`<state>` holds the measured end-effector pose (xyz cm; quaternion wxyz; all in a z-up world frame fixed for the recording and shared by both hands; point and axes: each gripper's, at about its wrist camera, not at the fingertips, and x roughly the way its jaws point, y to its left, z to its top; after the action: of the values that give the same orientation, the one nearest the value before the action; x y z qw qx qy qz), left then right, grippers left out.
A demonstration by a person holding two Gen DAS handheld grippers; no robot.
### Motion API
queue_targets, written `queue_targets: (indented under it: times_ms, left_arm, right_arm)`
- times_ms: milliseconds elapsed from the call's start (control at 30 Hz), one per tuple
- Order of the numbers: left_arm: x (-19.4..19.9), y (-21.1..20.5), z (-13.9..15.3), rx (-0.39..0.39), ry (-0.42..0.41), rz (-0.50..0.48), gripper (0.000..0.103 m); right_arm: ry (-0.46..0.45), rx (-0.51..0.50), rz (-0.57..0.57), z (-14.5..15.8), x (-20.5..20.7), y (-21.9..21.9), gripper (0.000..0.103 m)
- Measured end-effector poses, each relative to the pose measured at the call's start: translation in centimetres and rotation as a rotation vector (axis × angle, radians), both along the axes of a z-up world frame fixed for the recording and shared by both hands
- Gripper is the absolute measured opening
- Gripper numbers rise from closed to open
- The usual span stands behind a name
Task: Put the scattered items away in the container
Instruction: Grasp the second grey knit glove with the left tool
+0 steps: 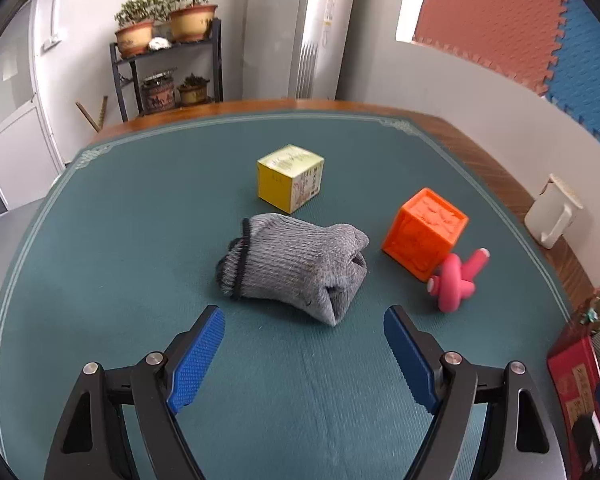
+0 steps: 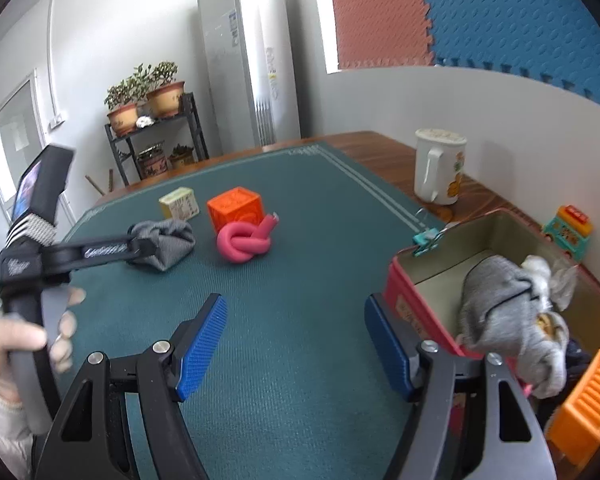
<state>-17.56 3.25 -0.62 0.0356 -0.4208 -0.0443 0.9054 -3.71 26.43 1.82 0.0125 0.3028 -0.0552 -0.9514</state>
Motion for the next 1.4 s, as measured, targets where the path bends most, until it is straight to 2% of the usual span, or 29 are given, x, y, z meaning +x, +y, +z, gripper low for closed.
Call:
queue_targets:
  times_ms: [167,400,633,833,967,1167,1300,1400]
  left_arm:
    - [-2.0,0.4,-1.3,-0.032,-0.024,0.044,0.084]
    - [-2.9,-2.3,-2.7,0.001,-0.056,0.116,0.084]
    - [-2.1,-7.4,-2.3,-0.042,-0.048,0.231,0.084]
    - [-1.0,-12.9,-1.6,-0.03,-0.034,0.373,0.084]
    - [-0.2,-13.0,-0.1,0.024,0.017,0.336,0.084]
    - [-1.2,-8.6,1.3,0.026,0.071,0.194,0.084]
    - [-3.1,-5.7,0.8,-0.116,0.069,0.176,0.084]
    - [-4.7,-5.2,-0.4,-0.164,0.021,0.18,0.084]
  right_arm:
    - [-0.041,-0.03,-0.001,-1.3,-0.8,0.4,0.075]
    - [-0.054,-0.034,0.02,-1.7,-0.9,0.0,0.075]
    - [-0.05,-0.042,0.016,-1.5,-0.9,0.1,0.075]
    - [-0.049,-0.04,0.027,-1.5,-0.8,-0.2,0.075]
    - [-0.05,-0.041,0.028,-1.5,-0.8,-0.2,0.075]
    - [-0.058,-0.04,0.032,-1.7,-0.9,-0.3,0.075]
    - [-0.061,-0.044,0.028,-1.8,-0.9,-0.2,0.075]
    - [-0.064,-0.046,0.025,-1.8,-1.0,-0.1,0.075]
